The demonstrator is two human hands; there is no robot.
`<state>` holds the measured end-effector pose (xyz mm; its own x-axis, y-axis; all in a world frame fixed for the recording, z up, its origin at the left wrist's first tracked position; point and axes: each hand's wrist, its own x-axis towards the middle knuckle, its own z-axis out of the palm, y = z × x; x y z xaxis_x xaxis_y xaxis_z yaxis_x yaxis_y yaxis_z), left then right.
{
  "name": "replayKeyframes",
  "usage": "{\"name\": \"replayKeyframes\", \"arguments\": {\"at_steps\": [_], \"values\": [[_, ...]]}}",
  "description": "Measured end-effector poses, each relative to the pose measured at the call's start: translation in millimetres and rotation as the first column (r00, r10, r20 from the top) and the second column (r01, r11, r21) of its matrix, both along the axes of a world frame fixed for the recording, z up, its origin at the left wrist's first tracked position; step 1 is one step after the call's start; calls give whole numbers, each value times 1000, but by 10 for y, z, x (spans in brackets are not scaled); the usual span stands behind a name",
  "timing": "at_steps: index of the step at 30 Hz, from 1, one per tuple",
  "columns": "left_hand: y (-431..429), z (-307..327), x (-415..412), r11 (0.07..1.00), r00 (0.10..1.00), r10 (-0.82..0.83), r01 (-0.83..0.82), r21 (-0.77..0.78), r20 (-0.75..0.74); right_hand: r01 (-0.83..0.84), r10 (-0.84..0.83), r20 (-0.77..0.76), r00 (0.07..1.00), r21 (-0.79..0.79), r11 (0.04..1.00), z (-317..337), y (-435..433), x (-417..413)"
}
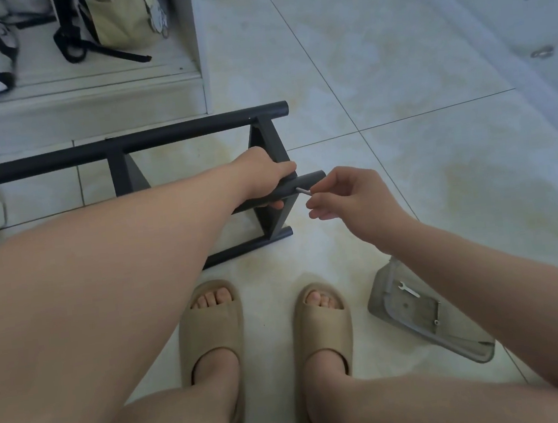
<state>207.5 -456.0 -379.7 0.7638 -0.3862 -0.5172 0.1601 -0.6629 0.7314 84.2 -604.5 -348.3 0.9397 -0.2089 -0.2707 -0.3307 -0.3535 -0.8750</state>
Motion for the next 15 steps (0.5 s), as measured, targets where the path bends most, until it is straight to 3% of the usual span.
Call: {"name": "replayKeyframes", "arguments": {"at_steps": [4,15], "values": [[14,68,-30,1000,993,-7,5,-16,-115,-39,40,6,999,-107,993,-21,46,-4],[1,44,-54,998,990,36,-43,-50,-133,-29,31,4,1000,-211,977,-88,181,116]]}}
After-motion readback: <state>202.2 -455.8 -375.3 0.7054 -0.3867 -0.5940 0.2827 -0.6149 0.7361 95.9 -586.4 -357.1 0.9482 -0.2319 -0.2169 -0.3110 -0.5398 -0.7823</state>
